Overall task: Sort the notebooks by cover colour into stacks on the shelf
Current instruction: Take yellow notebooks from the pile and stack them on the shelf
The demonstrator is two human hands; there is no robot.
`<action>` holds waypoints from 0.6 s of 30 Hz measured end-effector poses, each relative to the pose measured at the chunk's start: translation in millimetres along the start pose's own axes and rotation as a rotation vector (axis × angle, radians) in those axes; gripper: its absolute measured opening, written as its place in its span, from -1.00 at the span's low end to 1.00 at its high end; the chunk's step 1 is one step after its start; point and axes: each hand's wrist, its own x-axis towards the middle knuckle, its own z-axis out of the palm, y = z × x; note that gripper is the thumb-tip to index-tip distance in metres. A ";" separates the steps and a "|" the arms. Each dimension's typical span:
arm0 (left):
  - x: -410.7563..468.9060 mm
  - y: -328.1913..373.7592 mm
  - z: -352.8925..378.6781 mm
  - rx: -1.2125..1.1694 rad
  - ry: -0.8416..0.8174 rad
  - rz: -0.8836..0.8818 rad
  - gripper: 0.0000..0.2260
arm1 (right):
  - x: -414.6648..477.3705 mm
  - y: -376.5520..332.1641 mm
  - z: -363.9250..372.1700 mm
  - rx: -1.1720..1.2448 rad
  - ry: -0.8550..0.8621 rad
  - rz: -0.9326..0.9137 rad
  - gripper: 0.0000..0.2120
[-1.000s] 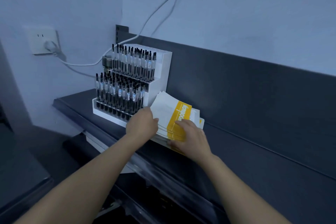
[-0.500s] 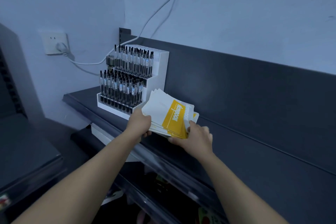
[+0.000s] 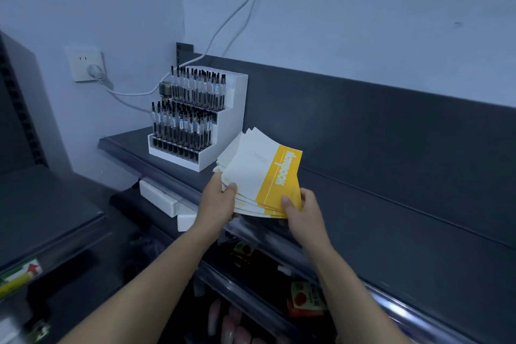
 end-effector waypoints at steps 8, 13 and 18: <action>-50.7 -9.3 3.8 0.063 -0.057 0.095 -0.80 | -53.9 5.3 -9.1 -0.032 0.216 -0.087 -0.62; -76.1 -6.2 13.6 0.057 -0.077 0.146 -0.69 | -92.0 10.7 -29.4 -0.048 0.324 -0.108 -0.63; -108.7 1.2 40.2 0.017 -0.245 0.164 -0.66 | -128.6 10.4 -67.7 -0.016 0.378 -0.101 -0.66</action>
